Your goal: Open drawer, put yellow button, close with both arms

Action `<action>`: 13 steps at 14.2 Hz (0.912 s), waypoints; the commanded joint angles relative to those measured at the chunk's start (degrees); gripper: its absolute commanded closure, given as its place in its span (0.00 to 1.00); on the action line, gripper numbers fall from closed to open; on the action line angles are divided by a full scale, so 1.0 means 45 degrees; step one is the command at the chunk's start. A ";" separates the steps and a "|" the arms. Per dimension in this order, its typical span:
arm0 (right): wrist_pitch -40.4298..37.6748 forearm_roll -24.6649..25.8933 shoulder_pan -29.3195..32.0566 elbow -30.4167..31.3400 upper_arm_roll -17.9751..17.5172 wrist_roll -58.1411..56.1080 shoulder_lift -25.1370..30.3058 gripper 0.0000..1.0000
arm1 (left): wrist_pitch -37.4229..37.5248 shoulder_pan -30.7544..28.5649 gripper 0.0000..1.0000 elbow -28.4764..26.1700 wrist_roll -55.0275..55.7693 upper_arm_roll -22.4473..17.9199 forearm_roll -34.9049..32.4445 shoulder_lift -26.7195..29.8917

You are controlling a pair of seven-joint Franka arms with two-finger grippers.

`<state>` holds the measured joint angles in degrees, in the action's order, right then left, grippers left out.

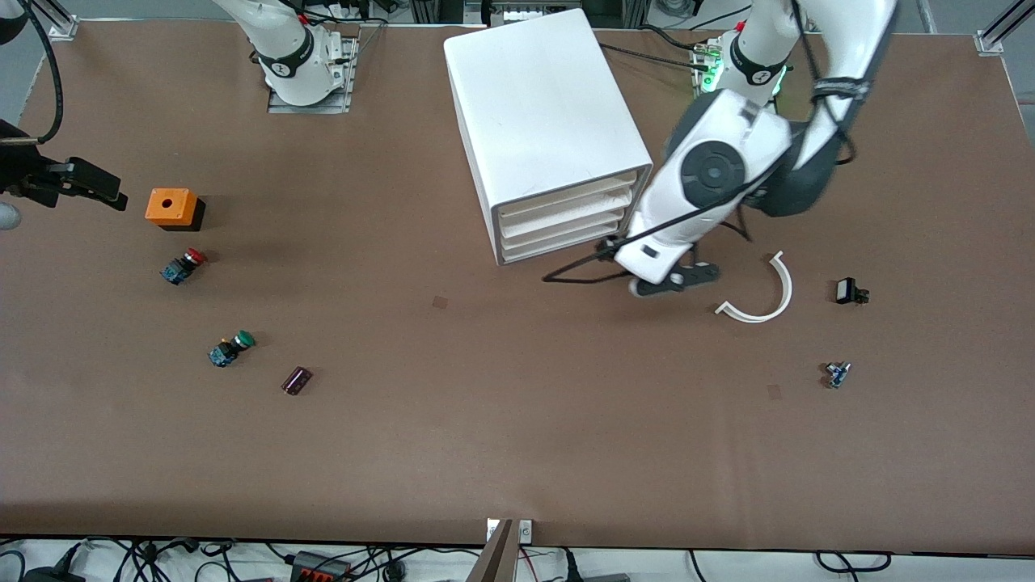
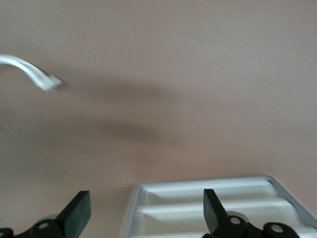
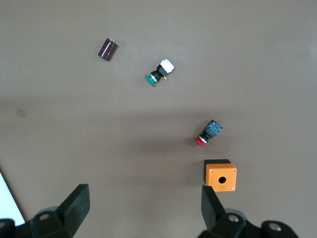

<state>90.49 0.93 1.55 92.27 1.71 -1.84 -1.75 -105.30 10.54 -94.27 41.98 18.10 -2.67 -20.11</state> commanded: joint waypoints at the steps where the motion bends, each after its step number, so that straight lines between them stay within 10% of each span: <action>1: 0.0087 0.0067 0.0086 0.0179 -0.0184 -0.0509 0.0213 0.00 | 0.1927 -0.0951 0.00 0.1432 -0.1722 0.0158 -0.1008 0.0114; 7: 0.0203 0.0145 0.0027 0.0120 -0.0126 -0.0489 0.0175 0.00 | 0.4200 -0.3434 0.00 0.3878 -0.7992 0.0042 -0.0872 0.0462; 13: 0.0379 0.0145 -0.0032 0.0082 -0.0185 -0.0489 0.0175 0.00 | 0.1259 -0.2639 0.00 -0.0133 -1.0384 -0.3375 0.0769 0.4090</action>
<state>91.77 0.94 1.36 92.27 1.18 -3.07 -1.75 -92.43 -3.90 -82.08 -3.25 6.61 -1.11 -11.04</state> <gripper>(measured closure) 0.000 0.000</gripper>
